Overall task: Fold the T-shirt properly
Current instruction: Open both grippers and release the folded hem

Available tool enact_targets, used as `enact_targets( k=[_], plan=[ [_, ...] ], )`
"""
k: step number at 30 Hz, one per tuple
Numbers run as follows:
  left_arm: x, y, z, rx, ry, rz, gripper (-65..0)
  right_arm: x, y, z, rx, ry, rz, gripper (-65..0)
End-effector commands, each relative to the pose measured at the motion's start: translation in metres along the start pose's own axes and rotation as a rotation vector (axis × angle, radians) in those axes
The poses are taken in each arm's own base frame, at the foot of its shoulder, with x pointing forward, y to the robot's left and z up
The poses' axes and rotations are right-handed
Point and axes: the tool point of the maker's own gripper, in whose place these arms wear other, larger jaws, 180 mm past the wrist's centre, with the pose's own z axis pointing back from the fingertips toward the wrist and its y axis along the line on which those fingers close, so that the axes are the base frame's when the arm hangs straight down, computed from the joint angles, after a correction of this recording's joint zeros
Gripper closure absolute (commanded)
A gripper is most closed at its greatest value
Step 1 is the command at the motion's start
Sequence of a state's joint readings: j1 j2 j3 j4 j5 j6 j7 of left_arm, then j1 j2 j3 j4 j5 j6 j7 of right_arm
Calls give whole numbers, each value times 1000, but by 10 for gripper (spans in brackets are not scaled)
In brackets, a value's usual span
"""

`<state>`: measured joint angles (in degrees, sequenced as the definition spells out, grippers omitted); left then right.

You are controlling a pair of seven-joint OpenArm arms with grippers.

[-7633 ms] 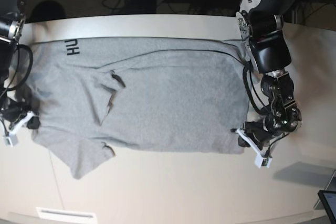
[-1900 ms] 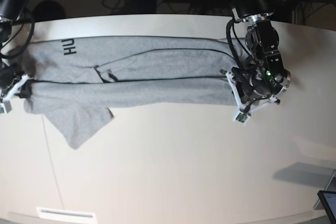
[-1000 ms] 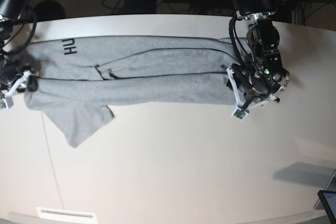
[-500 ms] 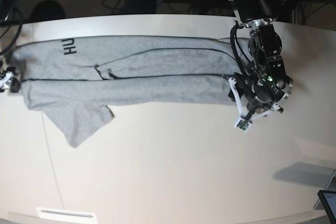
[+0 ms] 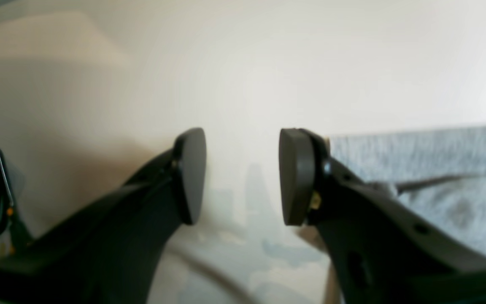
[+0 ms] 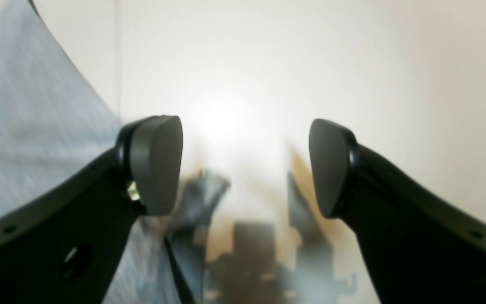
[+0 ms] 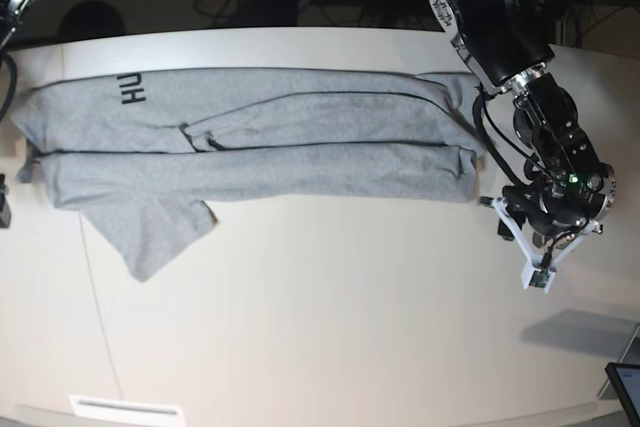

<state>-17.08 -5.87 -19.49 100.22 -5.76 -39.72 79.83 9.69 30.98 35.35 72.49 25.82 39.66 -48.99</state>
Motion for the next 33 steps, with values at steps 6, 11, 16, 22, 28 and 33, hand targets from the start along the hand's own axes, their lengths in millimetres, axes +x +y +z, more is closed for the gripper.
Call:
enact_targets(
  k=[6,11,16,22,28,33],
  plan=[
    [5,10,5,24,-23,-14,-279,46,57,-26,122,21,215,-454],
    [5,17,8,41,-23,-21,-275,50,119,-51,247,29,268,-454],
    [-1,29,11,69,-7,-35,-275,52,143,-72,312,61,256,-456],
    [-21,29,9,71,36,-50,-275,61,165,-90,369,66,233,-456],
    [-29,39,14,94,38,-16,-275,66,184,-104,417,53,169,-456],
    [-38,47,17,111,48,13,-275,59,182,-114,428,60,102,-456]
  ],
)
